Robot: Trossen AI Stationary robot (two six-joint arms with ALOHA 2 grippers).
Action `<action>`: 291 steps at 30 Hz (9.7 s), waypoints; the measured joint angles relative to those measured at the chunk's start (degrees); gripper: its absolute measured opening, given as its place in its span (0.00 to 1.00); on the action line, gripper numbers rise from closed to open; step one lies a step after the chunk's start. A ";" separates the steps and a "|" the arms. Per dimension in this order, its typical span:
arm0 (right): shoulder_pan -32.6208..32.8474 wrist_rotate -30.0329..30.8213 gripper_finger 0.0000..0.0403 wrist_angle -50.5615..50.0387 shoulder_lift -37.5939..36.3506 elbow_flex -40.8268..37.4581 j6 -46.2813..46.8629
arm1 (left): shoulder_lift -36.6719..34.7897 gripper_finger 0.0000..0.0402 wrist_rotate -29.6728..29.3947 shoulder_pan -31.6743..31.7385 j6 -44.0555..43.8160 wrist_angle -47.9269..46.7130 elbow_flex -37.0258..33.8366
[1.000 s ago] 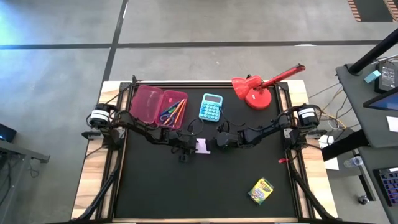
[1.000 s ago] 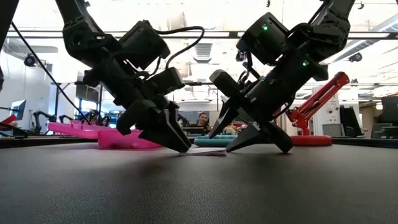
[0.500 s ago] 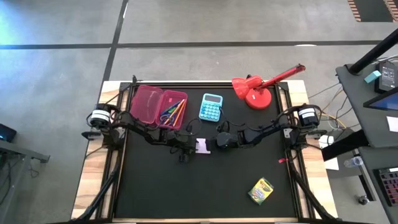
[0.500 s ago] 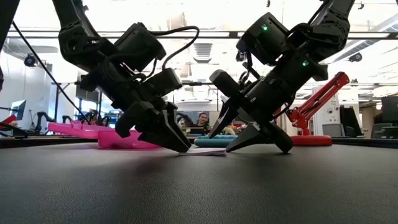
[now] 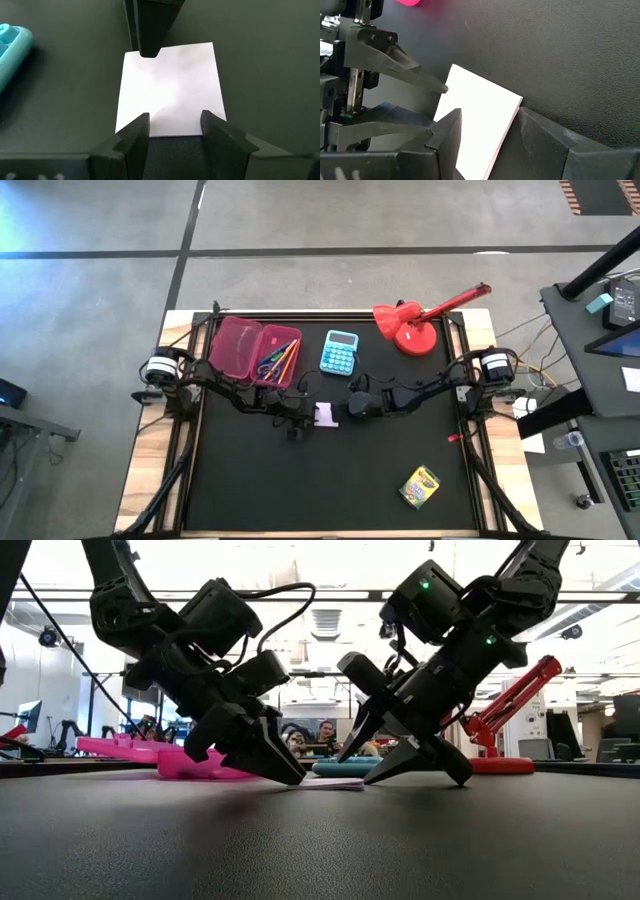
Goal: Pack school essentials
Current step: Put the pink sticky notes into the pink supply box, then put the yellow crayon box into the pink supply box
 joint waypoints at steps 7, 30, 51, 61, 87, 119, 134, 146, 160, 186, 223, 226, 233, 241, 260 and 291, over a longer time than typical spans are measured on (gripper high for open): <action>-0.32 -0.15 0.47 -3.57 -0.11 1.70 -0.35 | -3.02 0.41 -0.17 -0.02 -2.61 -1.09 -0.14; -0.11 -2.77 0.47 1.98 2.54 2.71 -0.69 | -18.30 0.41 3.21 0.28 -43.94 -16.94 -0.51; 0.20 -4.66 0.47 3.07 4.05 7.60 -6.14 | -11.43 0.41 6.08 1.22 -55.52 -4.96 0.16; 0.03 -3.94 0.49 3.20 4.99 9.45 -6.46 | -11.50 0.41 6.62 1.22 -54.75 -4.61 -0.15; -1.24 -4.02 0.44 0.78 9.64 13.22 -5.40 | -11.93 0.41 10.78 1.14 -47.50 -2.00 0.37; -4.53 -10.80 0.46 2.22 3.16 12.89 -5.06 | -22.69 0.41 12.45 1.14 -36.27 -3.07 1.40; -10.56 -9.35 0.46 15.50 1.40 13.07 -5.84 | -44.23 0.41 7.03 1.54 -27.82 -25.21 0.96; -12.46 -6.59 0.46 18.62 7.54 19.61 -10.84 | -46.06 0.41 -3.17 1.96 -28.44 -41.88 0.50; -17.00 -12.08 0.46 4.53 22.89 41.82 -20.98 | -47.18 0.41 -2.77 1.97 -31.19 -51.54 0.46; -22.06 -18.84 0.75 -20.25 32.49 65.60 -46.23 | -50.88 0.41 -3.15 1.97 -36.13 -56.01 0.44; 3.83 -1.36 0.76 -47.21 -9.19 32.89 -29.78 | -49.59 0.41 -0.78 1.84 -40.51 -36.54 0.44; 11.20 3.58 0.76 -47.26 -13.32 26.13 -15.58 | -46.77 0.41 1.11 1.03 -40.59 -27.18 0.46; 30.10 8.30 0.77 -47.15 -18.38 17.55 10.03 | -34.56 0.41 1.70 -6.37 -41.97 -12.13 2.84; 45.39 1.60 0.75 -54.77 -18.02 15.65 26.32 | -22.10 0.41 0.83 -14.93 -41.88 3.45 8.13; 52.91 -20.80 0.75 -69.59 -11.89 16.32 34.50 | -3.89 0.41 -1.31 -23.43 -31.20 3.35 29.09; 34.65 -7.09 0.75 -55.98 -4.20 17.58 7.58 | -4.09 0.41 -1.75 -23.15 -27.96 -5.04 28.48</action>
